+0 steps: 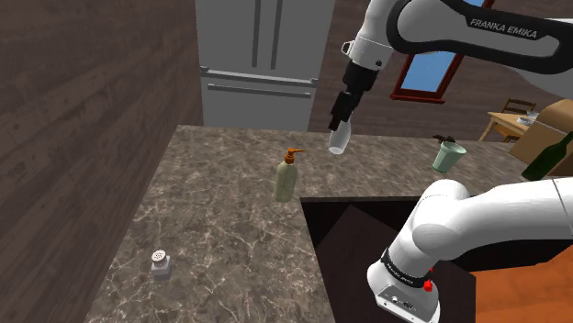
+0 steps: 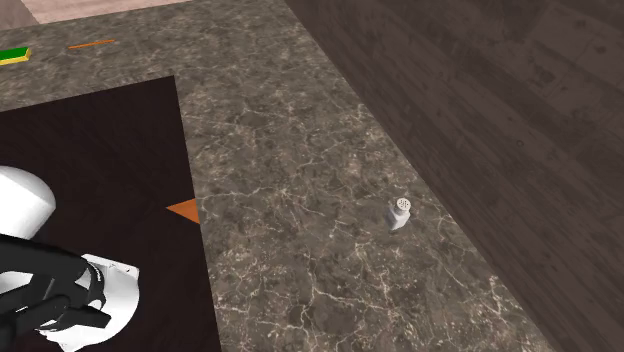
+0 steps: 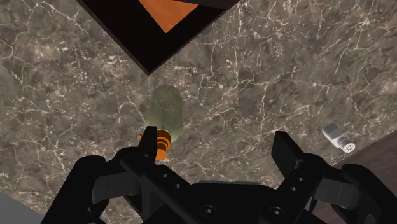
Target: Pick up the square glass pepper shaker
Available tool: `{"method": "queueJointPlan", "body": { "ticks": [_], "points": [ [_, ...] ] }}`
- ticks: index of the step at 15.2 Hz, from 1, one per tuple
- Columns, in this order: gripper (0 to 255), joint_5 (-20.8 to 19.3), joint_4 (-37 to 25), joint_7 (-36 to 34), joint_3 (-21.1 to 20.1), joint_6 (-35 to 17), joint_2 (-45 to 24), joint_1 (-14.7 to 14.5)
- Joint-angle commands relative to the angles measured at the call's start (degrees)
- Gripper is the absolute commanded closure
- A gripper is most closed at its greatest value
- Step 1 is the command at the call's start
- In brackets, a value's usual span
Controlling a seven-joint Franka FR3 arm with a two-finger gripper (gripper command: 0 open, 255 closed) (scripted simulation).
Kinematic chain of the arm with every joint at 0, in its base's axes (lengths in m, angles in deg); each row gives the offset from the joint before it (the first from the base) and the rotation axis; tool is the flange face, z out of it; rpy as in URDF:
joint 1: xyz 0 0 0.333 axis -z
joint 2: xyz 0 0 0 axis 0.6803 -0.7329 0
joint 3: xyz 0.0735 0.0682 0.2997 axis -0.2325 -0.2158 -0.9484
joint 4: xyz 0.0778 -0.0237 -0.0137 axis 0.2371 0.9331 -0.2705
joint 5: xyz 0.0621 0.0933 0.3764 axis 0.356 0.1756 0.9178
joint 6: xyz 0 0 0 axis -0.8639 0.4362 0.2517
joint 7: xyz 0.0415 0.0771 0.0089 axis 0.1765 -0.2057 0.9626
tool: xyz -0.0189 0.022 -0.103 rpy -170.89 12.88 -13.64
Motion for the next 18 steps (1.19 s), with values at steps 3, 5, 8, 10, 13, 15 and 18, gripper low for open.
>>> {"method": "queueJointPlan", "body": {
  "ticks": [3, 5, 8, 10, 13, 15, 18],
  "points": [
    [0, 1.2, 1.0, -2.5, -2.4, -2.0, -1.4, -0.6],
    [0, 2.4, 1.8, -5.1, -4.8, -4.1, -3.1, -1.2],
    [0, 4.0, 2.4, -8.8, -8.3, -7.3, -6.3, -2.1],
    [0, 4.9, 2.4, -11.4, -10.7, -9.5, -8.8, -2.6],
    [0, 5.9, 1.9, -15.2, -14.1, -12.7, -13.0, -3.3],
    [0, 6.3, 1.2, -17.8, -16.4, -14.8, -16.2, -3.6],
    [0, 6.4, -0.3, -21.8, -19.9, -17.9, -21.5, -3.9]
  ]
}}
